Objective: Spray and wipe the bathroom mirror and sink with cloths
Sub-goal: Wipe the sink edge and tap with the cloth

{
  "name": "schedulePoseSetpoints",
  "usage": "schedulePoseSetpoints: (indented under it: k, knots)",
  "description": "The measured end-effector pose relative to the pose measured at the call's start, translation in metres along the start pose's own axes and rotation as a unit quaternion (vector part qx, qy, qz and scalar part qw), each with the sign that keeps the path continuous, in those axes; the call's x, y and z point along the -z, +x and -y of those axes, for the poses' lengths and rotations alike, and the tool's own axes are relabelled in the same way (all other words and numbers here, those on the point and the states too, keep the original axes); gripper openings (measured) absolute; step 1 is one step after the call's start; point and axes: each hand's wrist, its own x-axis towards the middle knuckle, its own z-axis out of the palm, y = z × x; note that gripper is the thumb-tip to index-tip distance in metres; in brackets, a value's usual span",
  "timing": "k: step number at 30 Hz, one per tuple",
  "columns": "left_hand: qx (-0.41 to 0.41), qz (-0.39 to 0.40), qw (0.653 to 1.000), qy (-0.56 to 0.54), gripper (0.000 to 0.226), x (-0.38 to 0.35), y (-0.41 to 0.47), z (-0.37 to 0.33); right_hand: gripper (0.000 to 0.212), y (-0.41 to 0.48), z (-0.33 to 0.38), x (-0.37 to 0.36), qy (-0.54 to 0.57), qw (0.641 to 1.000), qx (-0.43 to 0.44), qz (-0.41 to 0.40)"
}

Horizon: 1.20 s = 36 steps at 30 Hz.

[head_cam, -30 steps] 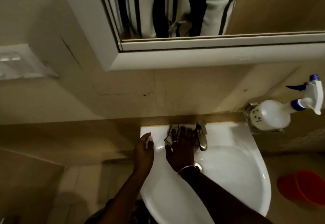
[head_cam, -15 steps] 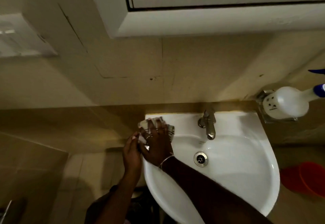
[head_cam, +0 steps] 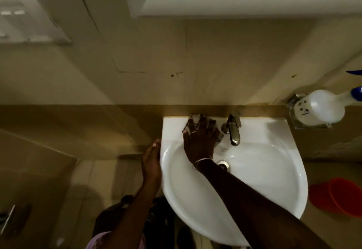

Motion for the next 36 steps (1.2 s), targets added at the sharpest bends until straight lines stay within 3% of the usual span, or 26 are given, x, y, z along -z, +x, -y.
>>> schedulePoseSetpoints:
  k: [4, 11, 15, 18, 23, 32, 36]
  knots:
    - [0.029, -0.001, 0.998, -0.054, 0.028, 0.004, 0.0, -0.002, 0.052, -0.013, 0.037, -0.003, 0.031, 0.993, 0.105, 0.034]
    - [0.073, -0.024, 0.993, -0.086, 0.022, 0.016, -0.022, -0.008, 0.054, -0.066, 0.054, -0.008, 0.11, 0.971, 0.187, 0.098]
    - [0.026, -0.014, 0.997, 0.07, 0.022, 0.038, -0.041, 0.001, 0.059, -0.114, 0.055, -0.009, 0.199, 0.953, 0.154, 0.168]
    - [0.025, -0.013, 0.995, 0.098, 0.025, 0.05, -0.05, 0.01, 0.065, -0.141, 0.047, 0.003, 0.194, 0.94, 0.163, 0.227]
    - [0.088, -0.036, 0.995, -0.021, 0.025, 0.053, -0.051, 0.007, 0.067, -0.162, 0.038, 0.013, 0.123, 0.937, 0.191, 0.266]
    - [0.106, -0.028, 0.994, -0.003, 0.025, 0.059, -0.04, 0.005, 0.061, -0.118, 0.076, 0.004, 0.131, 0.961, 0.109, 0.218]
    - [0.093, -0.029, 0.995, 0.02, 0.026, 0.058, -0.046, 0.008, 0.063, -0.132, 0.06, 0.01, 0.136, 0.946, 0.155, 0.249]
